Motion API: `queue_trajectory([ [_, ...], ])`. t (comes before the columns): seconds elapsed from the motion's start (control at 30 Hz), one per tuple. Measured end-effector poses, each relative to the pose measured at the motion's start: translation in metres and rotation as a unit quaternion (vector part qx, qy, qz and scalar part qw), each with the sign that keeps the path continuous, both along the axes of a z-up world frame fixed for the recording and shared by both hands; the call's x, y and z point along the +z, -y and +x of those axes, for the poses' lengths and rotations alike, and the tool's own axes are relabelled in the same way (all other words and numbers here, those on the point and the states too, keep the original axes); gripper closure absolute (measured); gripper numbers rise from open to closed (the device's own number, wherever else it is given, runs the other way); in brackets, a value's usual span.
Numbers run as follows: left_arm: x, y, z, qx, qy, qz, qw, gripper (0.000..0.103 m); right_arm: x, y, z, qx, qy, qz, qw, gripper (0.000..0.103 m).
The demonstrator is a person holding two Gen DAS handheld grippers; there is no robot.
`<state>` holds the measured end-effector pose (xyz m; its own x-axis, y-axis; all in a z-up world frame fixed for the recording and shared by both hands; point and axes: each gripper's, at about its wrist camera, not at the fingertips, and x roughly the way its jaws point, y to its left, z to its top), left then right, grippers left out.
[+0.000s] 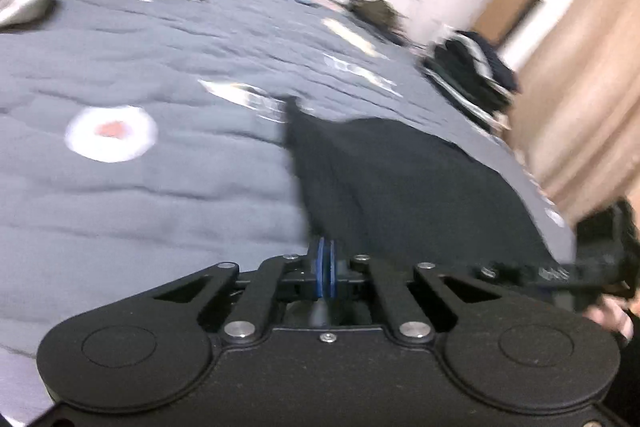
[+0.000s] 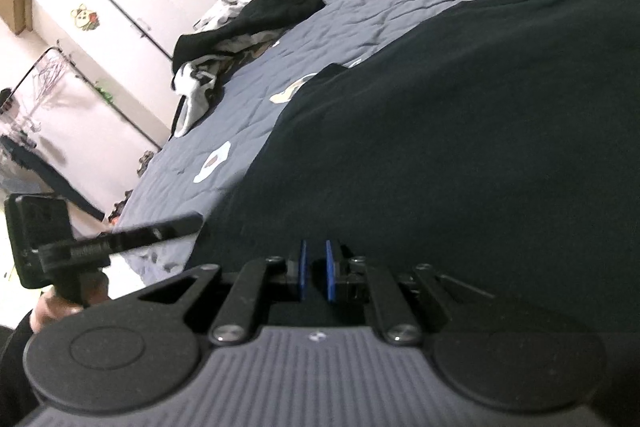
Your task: Fold clothes
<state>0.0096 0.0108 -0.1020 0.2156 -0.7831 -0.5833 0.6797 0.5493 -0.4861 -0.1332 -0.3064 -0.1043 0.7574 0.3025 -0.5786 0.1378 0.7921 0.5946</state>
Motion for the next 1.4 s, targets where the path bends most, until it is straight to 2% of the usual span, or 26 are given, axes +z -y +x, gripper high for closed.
queue_trajectory([
  [0.13,0.007,-0.017,0.012,0.055,-0.001,-0.018,0.9983,0.098,0.002,0.006,-0.007,-0.007,0.001,0.001,1.000,0.094],
  [0.23,0.015,-0.010,0.015,0.059,0.002,-0.036,0.9976,0.092,0.005,0.011,-0.014,-0.010,0.007,-0.003,1.000,0.094],
  [0.27,0.017,-0.004,0.014,0.060,0.008,-0.036,0.9975,0.079,0.007,0.013,-0.017,-0.013,0.010,-0.001,1.000,0.094],
  [0.3,0.019,0.001,0.013,0.061,0.015,-0.037,0.9974,0.058,0.009,0.016,-0.020,-0.015,0.014,0.000,1.000,0.094],
  [0.33,0.022,0.007,0.013,0.062,0.023,-0.038,0.9971,0.052,0.011,0.018,-0.023,-0.017,0.017,-0.001,1.000,0.094],
  [0.37,0.025,0.015,0.013,0.064,0.038,-0.040,0.9964,0.051,0.013,0.021,-0.027,-0.020,0.020,-0.004,1.000,0.094],
  [0.4,0.027,0.023,0.013,0.067,0.050,-0.042,0.9957,0.051,0.014,0.025,-0.030,-0.024,0.022,-0.006,0.999,0.094],
  [0.53,0.029,0.049,0.021,0.073,0.047,-0.037,0.9956,0.052,0.019,0.044,-0.043,-0.044,0.030,-0.012,0.999,0.094],
  [0.8,0.015,0.088,0.044,0.079,0.052,0.002,0.9955,0.052,0.029,0.084,-0.066,-0.085,0.038,-0.036,0.995,0.090],
  [0.97,0.006,0.106,0.064,0.099,0.049,0.017,0.9938,0.052,0.033,0.098,-0.078,-0.098,0.046,-0.056,0.992,0.067],
  [1.2,-0.003,0.137,0.076,0.108,0.051,0.029,0.9924,0.053,0.028,0.122,-0.092,-0.130,0.041,-0.053,0.989,0.061],
  [1.27,-0.006,0.144,0.079,0.110,0.048,0.035,0.9921,0.059,0.025,0.127,-0.097,-0.138,0.038,-0.051,0.988,0.061],
  [1.4,-0.014,0.155,0.086,0.106,0.023,0.043,0.9932,0.079,0.022,0.134,-0.105,-0.144,0.034,-0.051,0.988,0.060],
])
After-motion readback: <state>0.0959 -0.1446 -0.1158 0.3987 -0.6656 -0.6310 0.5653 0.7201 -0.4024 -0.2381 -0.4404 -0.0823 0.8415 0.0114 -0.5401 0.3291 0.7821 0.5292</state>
